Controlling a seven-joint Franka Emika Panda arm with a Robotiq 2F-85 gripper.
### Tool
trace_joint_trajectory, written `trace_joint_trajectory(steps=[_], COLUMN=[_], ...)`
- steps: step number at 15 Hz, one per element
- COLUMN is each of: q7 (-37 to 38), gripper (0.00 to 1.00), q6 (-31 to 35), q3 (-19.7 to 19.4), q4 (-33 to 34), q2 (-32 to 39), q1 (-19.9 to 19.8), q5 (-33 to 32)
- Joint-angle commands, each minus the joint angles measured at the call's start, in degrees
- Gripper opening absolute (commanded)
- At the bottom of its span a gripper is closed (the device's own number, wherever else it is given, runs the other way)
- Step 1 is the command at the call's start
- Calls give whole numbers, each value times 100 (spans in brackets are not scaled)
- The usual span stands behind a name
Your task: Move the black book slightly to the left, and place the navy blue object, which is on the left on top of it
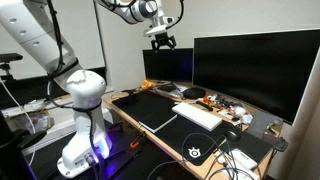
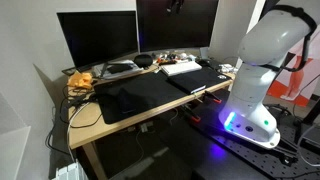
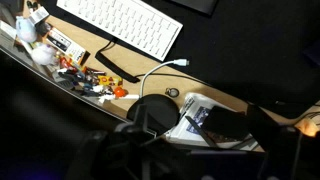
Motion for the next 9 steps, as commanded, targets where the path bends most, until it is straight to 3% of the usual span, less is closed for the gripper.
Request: trace_joint_trajectory(steps=[1,4,9], q7=[-12,-12,338], gripper=[100,100,100], q6=[-11,-11,343], q3=[27,27,147], q4=[11,11,-603], q2=[4,4,-39], q1=[-30,-30,-89], q5=[17,17,-83])
